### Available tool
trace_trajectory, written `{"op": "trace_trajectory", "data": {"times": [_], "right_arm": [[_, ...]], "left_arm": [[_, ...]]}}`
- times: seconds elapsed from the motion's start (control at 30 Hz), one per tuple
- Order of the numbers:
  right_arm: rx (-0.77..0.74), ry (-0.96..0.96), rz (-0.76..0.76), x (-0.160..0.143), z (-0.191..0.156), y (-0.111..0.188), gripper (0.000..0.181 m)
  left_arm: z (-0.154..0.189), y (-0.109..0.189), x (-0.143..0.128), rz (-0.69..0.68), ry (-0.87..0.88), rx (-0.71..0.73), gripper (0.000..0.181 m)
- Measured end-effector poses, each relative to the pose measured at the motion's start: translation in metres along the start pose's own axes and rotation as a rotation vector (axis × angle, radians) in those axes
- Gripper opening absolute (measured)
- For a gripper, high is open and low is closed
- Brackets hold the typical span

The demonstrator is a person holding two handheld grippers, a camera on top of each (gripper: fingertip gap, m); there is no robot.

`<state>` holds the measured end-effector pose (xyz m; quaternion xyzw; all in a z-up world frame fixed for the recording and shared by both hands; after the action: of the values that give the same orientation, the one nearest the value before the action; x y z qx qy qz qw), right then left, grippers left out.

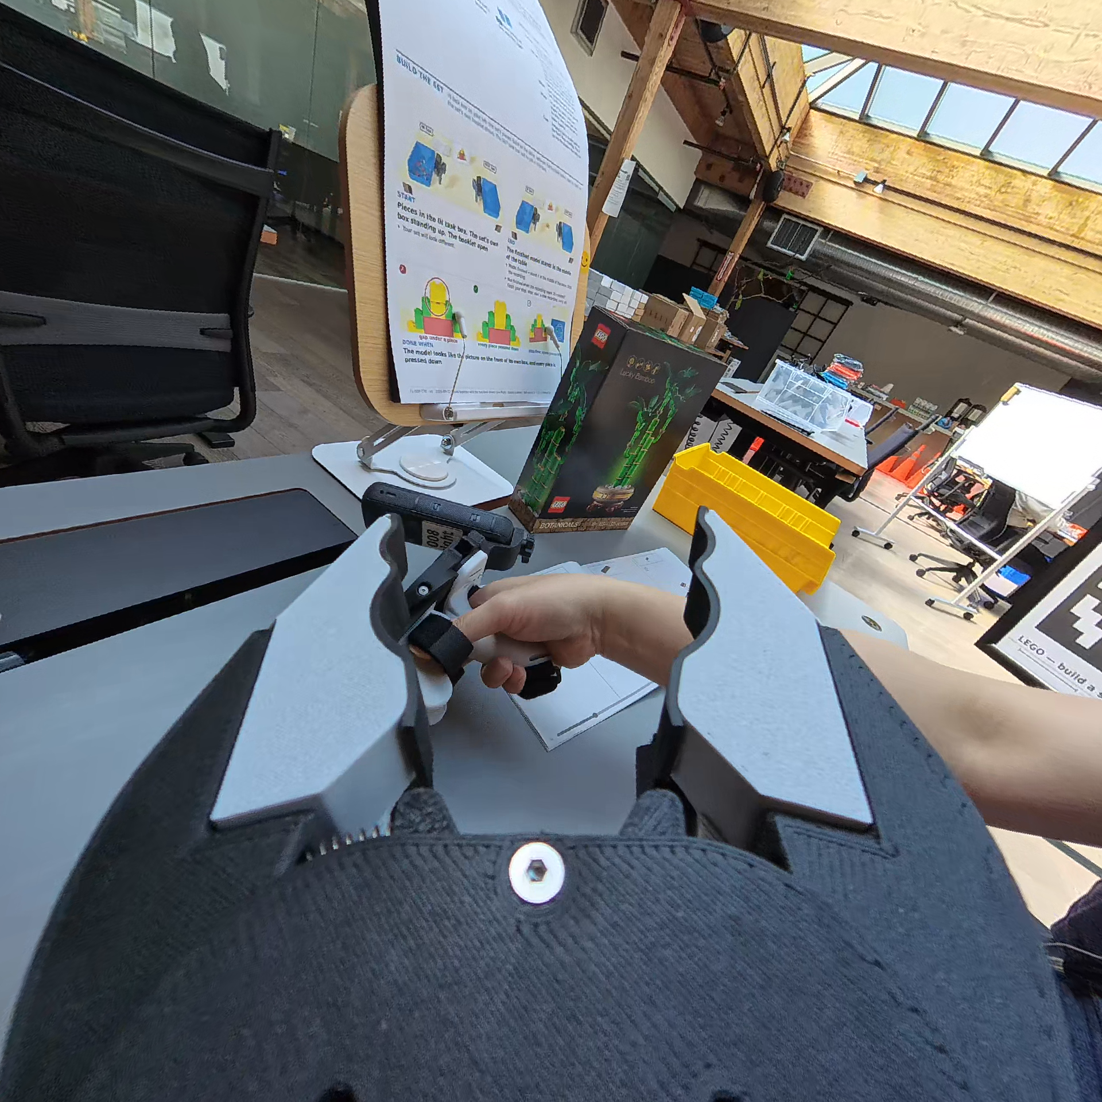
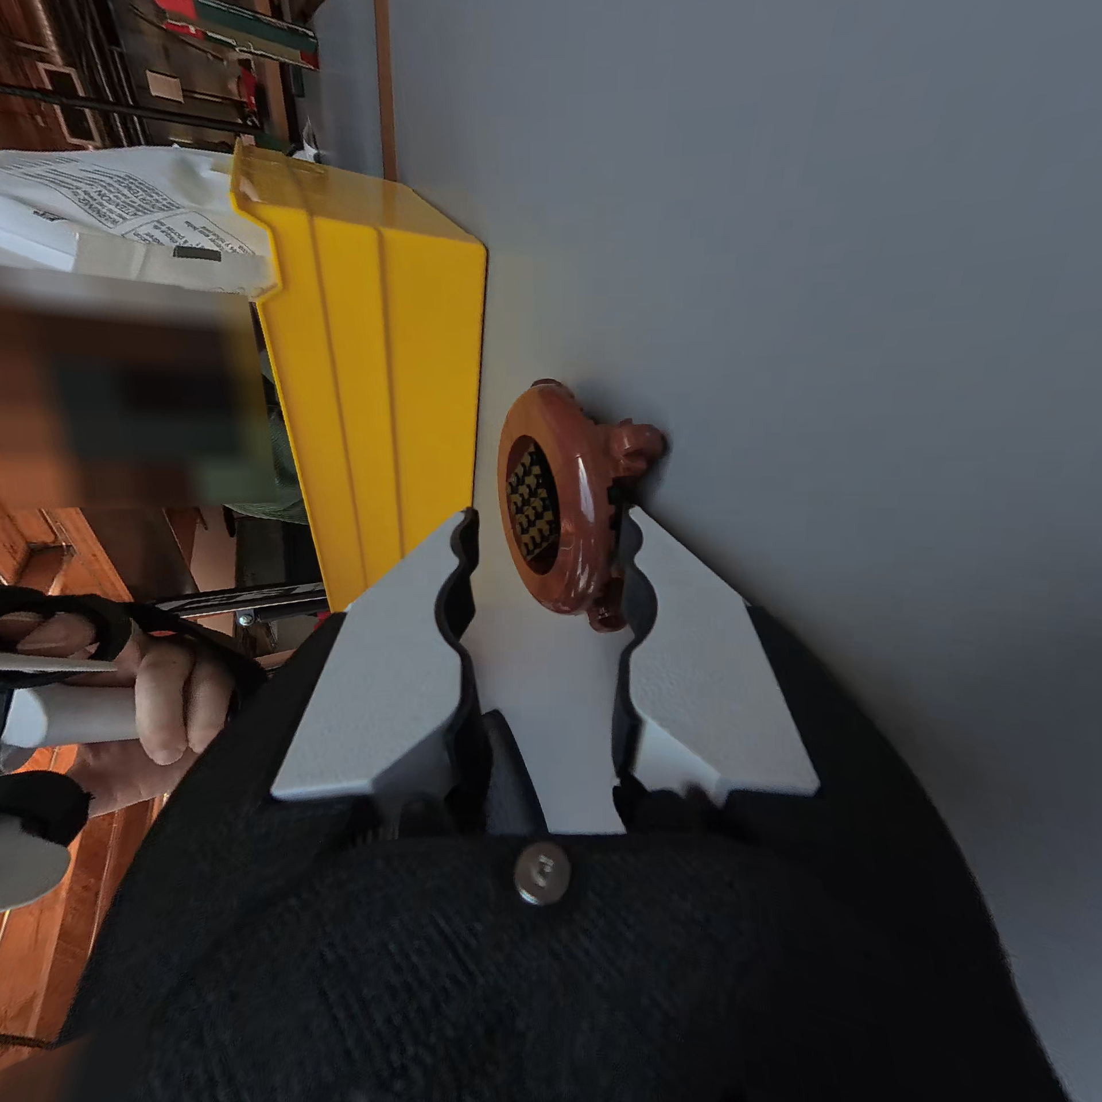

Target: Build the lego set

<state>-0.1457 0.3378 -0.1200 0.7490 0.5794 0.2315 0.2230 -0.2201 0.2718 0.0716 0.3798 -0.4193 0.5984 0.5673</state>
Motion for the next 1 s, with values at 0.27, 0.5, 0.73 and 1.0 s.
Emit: {"op": "trace_trajectory", "data": {"times": [0.27,0.5,0.73,1.0], "right_arm": [[-0.494,0.375,-0.013,0.004,-0.021,0.047,0.056],[-0.504,0.865,0.467,-0.049,-0.032,0.137,0.051],[-0.617,1.085,0.792,-0.109,0.016,0.21,0.044],[-0.642,1.192,1.026,-0.131,0.032,0.245,0.038]], "left_arm": [[-0.005,0.009,0.0,-0.028,-0.025,0.079,0.092],[-0.062,-0.006,-0.054,-0.308,-0.124,0.351,0.072],[-0.103,-0.019,-0.116,-0.451,-0.078,0.407,0.032],[-0.106,-0.013,-0.133,-0.483,-0.127,0.455,0.0]]}}
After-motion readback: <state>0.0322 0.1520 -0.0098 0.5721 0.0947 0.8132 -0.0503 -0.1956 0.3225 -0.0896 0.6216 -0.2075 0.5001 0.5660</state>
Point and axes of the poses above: each gripper's, where its closed fingertips meet, y back along the fingers, x out of its top, z = x × y across the jaws, the point moved 4 cm from there along y, back along the fingers, and after that the axes turned 11 degrees about -x, right-handed, at the moved point
